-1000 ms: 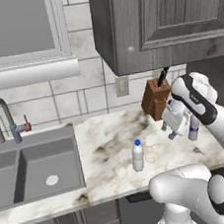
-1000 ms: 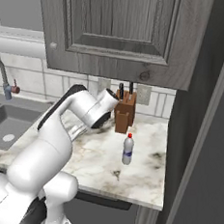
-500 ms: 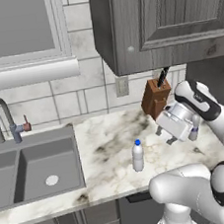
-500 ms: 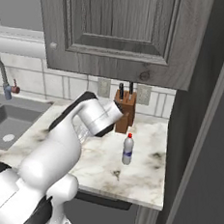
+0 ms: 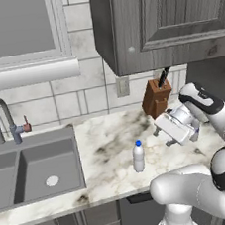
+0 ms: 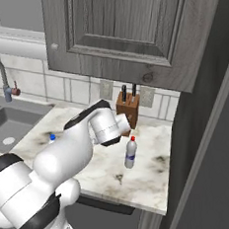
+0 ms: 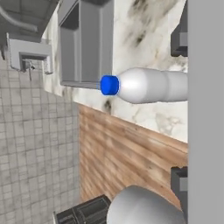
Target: Take the bottled waters from the counter and place them in the freezer to freeze. Close the freezer door after placing the bottles.
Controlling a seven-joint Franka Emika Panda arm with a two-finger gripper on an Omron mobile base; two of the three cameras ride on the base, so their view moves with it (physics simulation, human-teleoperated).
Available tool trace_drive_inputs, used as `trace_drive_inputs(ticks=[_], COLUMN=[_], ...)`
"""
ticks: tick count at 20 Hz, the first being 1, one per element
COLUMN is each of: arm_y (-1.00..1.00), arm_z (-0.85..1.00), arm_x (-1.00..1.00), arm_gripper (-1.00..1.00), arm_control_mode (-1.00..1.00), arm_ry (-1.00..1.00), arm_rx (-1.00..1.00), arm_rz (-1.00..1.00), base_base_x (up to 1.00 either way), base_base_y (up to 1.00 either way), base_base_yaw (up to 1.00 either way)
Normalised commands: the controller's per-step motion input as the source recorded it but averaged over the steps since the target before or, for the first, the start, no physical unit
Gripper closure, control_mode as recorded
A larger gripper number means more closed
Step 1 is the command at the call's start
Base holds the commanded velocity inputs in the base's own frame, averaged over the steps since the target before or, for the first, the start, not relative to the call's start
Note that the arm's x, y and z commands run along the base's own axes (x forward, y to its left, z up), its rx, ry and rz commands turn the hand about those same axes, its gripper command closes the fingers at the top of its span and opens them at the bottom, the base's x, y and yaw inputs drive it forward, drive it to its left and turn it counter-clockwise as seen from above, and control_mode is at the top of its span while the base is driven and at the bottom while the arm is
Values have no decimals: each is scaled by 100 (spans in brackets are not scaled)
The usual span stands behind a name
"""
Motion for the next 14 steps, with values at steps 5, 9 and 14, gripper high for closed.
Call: trace_drive_inputs(ticks=[5,9,14], arm_y=[13,11,16], arm_z=[-6,-1,-15], arm_x=[8,0,0], arm_gripper=[-100,-100,-100], arm_control_mode=[-100,-100,-100], arm_ry=[-5,0,0], arm_rx=[13,2,0], arm_rz=[0,0,1], base_base_x=[0,0,0], base_base_y=[0,0,0], base_base_yaw=[0,0,0])
